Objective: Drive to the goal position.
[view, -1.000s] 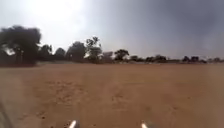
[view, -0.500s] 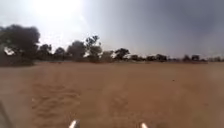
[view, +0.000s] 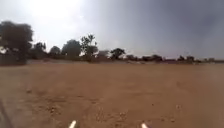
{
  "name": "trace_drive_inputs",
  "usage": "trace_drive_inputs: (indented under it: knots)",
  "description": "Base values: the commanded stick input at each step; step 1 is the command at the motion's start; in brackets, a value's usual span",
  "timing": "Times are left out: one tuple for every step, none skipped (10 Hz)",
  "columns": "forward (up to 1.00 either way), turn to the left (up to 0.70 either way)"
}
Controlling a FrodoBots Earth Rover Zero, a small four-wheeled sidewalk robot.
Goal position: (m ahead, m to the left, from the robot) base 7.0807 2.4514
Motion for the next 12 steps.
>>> trace_drive_inputs:
  knots:
    - [1.00, 0.00]
    - [1.00, 0.00]
    - [1.00, 0.00]
    - [1.00, 0.00]
    - [1.00, 0.00]
    - [1.00, 0.00]
    - [1.00, 0.00]
    - [1.00, 0.00]
    - [1.00, 0.00]
    - [1.00, 0.00]
    - [1.00, 0.00]
    - [1.00, 0.00]
